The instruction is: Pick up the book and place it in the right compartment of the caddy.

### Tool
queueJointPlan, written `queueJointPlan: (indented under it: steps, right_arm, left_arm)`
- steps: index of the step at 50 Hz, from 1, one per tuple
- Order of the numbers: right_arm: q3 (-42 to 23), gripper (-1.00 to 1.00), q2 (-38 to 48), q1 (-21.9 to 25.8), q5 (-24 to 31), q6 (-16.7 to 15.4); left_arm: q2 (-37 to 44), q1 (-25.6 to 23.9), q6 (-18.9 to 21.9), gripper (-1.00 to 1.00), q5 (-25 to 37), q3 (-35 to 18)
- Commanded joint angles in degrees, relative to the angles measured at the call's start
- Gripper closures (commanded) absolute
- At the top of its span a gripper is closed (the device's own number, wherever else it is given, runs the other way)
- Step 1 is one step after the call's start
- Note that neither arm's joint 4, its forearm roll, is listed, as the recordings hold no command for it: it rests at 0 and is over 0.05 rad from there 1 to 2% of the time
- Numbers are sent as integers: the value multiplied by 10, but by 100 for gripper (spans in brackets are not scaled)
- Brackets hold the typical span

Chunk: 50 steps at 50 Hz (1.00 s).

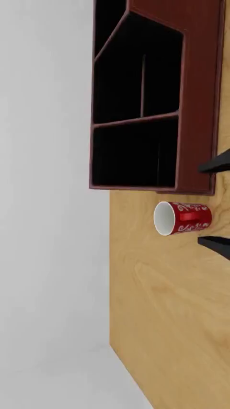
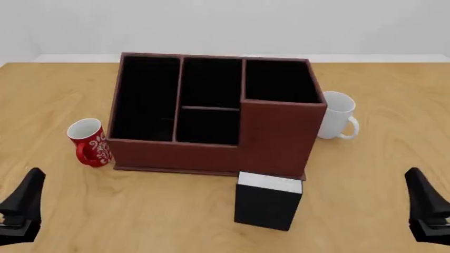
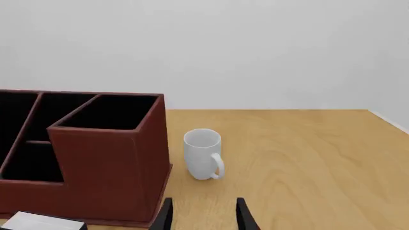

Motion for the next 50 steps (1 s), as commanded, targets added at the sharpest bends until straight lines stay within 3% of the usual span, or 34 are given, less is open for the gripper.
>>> queueJointPlan:
  steps: [1,9,13,15,17,24,30,31,33,34,36,50]
  right_arm:
    - [-2,-100,11,2,-6,-2]
    - [-23,-100,11,4,11,-7]
    - [-47,-100,39,11,28,-23]
    - [-62,-100,61,16,35,-49]
    - [-79,-100,68,22,51,-42]
    - [-127,-100,101,43,96,-73]
    - [-166,-100,150,92,139,-111]
    - [-208,-100,194,156,191,-129]
    - [-211,-100,206,169,198,-147]
    - [-215,-100,211,174,202,-138]
    - [-219,-100,224,181,206,-152]
    - [-280,-100,306,220,238,-165]
  left_arm:
    - [0,0,0,-100,0,0]
    - [0,0,0,-100,0,0]
    - [0,0,0,-100,0,0]
    - [0,0,0,-100,0,0]
    - [0,0,0,-100,0,0]
    - [0,0,0,-100,0,0]
    - [0,0,0,-100,0,0]
    - [0,0,0,-100,0,0]
    - [0,0,0,-100,0,0]
    - [0,0,0,-100,0,0]
    - [0,0,0,-100,0,0]
    - [0,0,0,-100,0,0]
